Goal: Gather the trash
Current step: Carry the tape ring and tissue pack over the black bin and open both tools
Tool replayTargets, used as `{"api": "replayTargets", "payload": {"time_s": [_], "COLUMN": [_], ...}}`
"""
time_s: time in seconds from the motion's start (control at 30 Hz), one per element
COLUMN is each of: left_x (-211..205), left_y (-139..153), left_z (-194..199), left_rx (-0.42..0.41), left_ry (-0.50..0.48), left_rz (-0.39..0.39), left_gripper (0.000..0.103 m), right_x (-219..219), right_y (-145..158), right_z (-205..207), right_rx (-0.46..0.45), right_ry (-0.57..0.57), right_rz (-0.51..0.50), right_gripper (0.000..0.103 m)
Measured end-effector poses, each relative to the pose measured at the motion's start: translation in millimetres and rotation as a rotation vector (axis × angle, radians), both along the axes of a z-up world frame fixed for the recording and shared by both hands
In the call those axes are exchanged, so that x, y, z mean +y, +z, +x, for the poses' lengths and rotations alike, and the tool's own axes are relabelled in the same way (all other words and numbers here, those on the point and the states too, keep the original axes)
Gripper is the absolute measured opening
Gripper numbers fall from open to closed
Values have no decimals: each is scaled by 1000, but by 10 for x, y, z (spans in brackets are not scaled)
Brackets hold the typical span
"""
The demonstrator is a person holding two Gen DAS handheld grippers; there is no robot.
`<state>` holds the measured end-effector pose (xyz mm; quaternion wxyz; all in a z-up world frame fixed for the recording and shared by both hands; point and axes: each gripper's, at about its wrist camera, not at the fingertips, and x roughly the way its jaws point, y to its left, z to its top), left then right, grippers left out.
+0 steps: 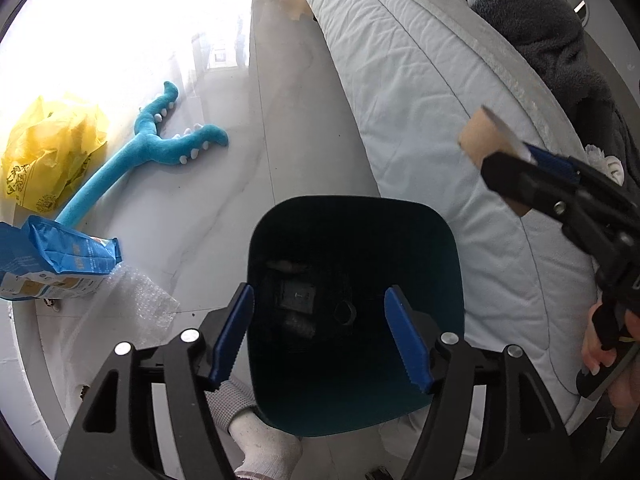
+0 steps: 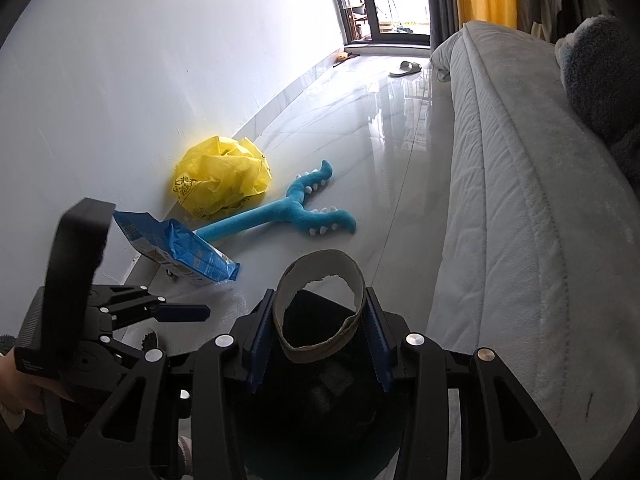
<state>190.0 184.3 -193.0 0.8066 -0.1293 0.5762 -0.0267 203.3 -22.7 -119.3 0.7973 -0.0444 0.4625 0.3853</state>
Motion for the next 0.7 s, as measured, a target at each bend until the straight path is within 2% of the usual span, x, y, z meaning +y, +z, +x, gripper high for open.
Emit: {"api": "replayTargets", "payload": {"time_s": [0.37,0.7], "left_x": [281,296], "left_y": [374,739], "left_z": [-128,-205], "left_rx": [-148,-298], "left_ry": [45,39], "left_rz": [32,58], "left_gripper": [72,72], "right_x": [332,521], "right_y": [-409,-790], "right_z": [-78,-168], "right_rx": [69,119], "right_ry": [43,89], "right_rz": [-76,-164], "right_gripper": [43,43]}}
